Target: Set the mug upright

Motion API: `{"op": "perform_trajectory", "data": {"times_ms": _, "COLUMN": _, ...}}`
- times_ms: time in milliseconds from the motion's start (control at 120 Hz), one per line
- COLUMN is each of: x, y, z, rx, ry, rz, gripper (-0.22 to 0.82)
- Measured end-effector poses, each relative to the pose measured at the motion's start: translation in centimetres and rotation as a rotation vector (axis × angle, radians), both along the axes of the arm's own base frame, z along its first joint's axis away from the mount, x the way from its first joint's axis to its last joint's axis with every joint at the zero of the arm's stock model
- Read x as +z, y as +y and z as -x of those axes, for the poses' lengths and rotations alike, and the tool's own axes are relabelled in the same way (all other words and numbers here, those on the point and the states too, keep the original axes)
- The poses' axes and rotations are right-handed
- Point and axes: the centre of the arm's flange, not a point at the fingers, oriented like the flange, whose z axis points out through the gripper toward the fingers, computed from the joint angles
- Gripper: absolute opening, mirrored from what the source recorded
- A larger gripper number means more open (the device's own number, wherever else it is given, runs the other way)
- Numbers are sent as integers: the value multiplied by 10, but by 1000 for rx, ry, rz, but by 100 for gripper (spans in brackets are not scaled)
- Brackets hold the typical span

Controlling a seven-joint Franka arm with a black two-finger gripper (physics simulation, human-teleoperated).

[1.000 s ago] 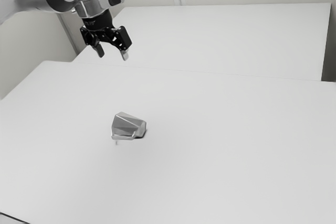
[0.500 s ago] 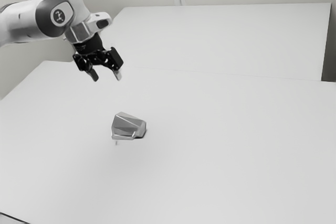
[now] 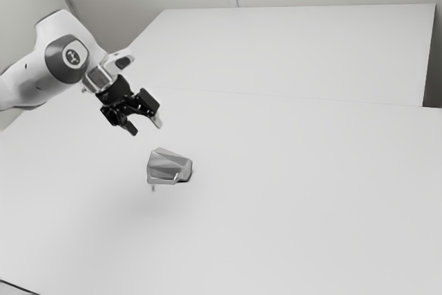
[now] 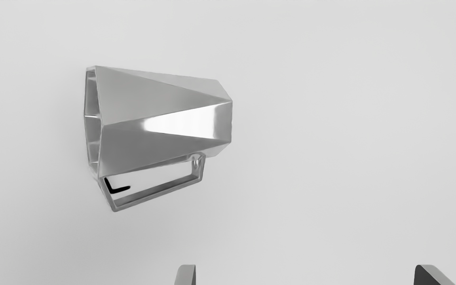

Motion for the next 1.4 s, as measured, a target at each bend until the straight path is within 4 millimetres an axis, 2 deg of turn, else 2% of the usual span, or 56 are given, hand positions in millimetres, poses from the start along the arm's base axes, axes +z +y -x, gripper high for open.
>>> {"op": "perform_trajectory", "data": {"times_ms": 242, "x": -22, "y": 27, "z": 0, "rx": -8, "ry": -25, "rz": 66, "gripper": 60}}
{"op": "perform_trajectory", "data": {"times_ms": 442, "x": -64, "y": 51, "z": -10, "rx": 6, "ry": -21, "rz": 162, "gripper": 60}}
{"op": "perform_trajectory", "data": {"times_ms": 833, "x": -120, "y": 95, "z": -12, "rx": -19, "ry": -73, "rz": 295, "gripper": 60}}
{"op": "perform_trajectory", "data": {"times_ms": 992, "x": -142, "y": 108, "z": -20, "rx": -50, "ry": -88, "rz": 347, "gripper": 60}}
{"op": "perform_trajectory", "data": {"times_ms": 1250, "x": -158, "y": 112, "z": -29, "rx": -125, "ry": -151, "rz": 413, "gripper": 60}}
{"op": "perform_trajectory", "data": {"times_ms": 1400, "x": -181, "y": 110, "z": -28, "rx": -142, "ry": -150, "rz": 472, "gripper": 60}}
